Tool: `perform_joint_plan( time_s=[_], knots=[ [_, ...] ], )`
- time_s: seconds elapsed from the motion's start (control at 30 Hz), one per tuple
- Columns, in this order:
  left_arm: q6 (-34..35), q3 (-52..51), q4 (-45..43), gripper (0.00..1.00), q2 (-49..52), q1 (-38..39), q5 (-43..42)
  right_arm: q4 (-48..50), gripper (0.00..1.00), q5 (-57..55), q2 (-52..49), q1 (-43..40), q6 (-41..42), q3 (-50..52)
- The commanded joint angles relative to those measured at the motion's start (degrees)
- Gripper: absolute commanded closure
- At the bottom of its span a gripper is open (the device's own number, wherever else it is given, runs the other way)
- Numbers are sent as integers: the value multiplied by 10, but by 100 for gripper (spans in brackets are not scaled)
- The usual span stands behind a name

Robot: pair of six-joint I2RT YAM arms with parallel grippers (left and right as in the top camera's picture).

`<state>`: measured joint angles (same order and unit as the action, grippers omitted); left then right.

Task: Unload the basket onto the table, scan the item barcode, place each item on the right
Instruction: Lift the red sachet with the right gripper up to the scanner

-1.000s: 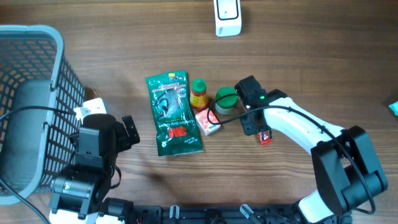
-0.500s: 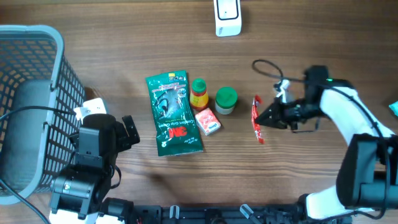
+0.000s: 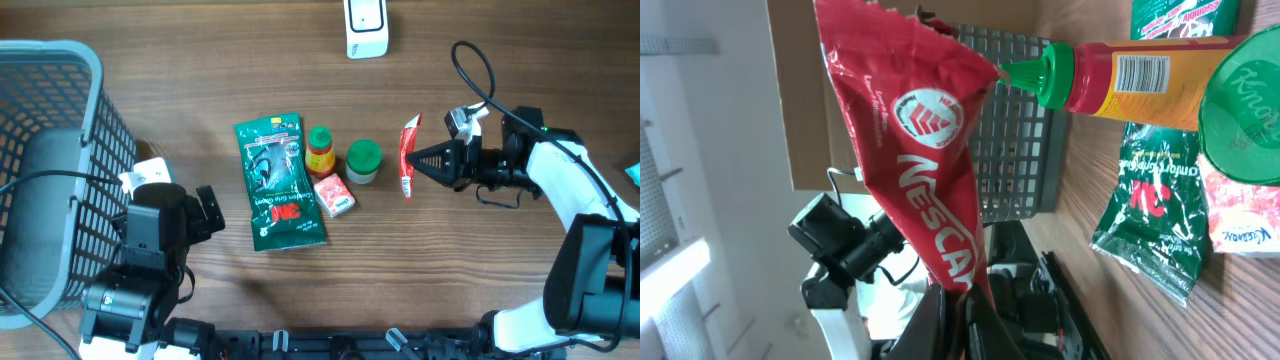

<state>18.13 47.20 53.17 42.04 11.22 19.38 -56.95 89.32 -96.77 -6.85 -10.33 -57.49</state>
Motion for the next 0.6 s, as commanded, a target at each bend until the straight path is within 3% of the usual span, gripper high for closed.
perform_joint_plan(
  time_s=[0.0, 0.1, 0.23, 0.43, 0.57],
  knots=[
    [5, 0, -1, 0, -3, -3, -5, 2, 95, 37, 14, 2, -13, -9],
    [5, 0, -1, 0, -3, -3, -5, 38, 95, 7, 33, 2, -73, -12],
    [5, 0, -1, 0, -3, -3, -5, 232, 95, -322, 75, 21, 150, -29],
    [5, 0, -1, 0, -3, -3, -5, 466, 95, -496, 92, 81, 213, -29],
    [5, 0, -1, 0, -3, -3, -5, 611, 95, -698, 69, 159, 232, -30]
  ],
)
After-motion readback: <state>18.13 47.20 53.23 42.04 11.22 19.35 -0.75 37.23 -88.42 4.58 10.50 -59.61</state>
